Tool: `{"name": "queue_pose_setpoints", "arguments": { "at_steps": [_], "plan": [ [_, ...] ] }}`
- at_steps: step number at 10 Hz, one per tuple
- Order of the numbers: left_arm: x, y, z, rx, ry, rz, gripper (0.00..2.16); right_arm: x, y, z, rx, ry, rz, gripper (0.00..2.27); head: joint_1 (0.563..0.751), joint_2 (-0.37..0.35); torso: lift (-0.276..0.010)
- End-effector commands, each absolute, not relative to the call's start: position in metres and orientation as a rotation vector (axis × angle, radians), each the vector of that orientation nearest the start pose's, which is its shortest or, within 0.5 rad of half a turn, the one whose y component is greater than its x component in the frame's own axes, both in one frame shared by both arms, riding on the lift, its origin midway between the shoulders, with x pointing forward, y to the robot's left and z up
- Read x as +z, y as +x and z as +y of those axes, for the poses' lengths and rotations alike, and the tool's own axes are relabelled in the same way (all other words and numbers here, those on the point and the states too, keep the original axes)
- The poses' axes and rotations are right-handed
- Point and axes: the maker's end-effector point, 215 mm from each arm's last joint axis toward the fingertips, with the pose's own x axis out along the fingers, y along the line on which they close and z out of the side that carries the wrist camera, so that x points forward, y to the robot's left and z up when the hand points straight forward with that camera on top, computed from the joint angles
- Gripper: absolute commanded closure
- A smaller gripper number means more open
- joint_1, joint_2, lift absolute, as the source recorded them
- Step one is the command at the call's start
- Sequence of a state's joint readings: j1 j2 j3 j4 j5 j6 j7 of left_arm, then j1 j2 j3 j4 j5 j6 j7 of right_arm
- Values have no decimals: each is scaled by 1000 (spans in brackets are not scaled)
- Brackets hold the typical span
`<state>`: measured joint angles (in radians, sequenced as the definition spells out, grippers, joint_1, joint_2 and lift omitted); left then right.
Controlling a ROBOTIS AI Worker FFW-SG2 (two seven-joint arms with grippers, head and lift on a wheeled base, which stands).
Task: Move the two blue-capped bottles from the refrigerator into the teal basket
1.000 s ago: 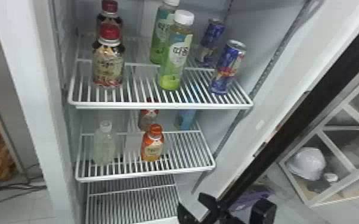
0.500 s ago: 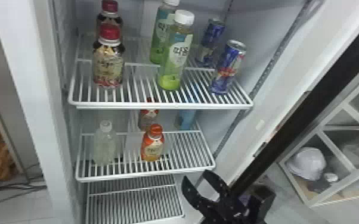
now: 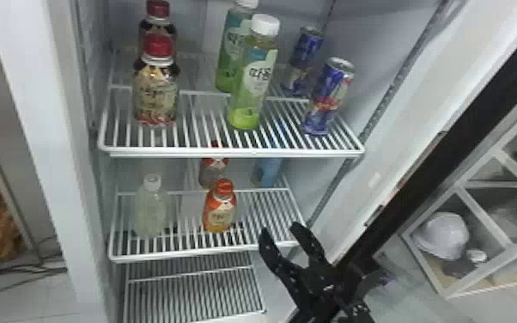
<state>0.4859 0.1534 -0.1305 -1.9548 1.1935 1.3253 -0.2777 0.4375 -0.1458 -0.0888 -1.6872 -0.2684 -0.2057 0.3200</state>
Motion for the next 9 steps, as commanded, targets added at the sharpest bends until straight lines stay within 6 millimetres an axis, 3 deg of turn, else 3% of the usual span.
{"name": "queue_pose_setpoints", "arguments": {
  "at_steps": [1,4,9],
  "plan": [
    [-432,151,-63,-1036,-1099,1273,1176,-424,449,-255,213,104,35,414,695,-350,-136],
    [-432,153,-64,-1033,-1101,1268,1176,-438,478,-265,135,96,-23,412,695,-350,-136],
    [-433,153,-63,-1029,-1098,1268,1176,-428,506,-268,72,77,-89,410,695,-350,-136]
  ]
}}
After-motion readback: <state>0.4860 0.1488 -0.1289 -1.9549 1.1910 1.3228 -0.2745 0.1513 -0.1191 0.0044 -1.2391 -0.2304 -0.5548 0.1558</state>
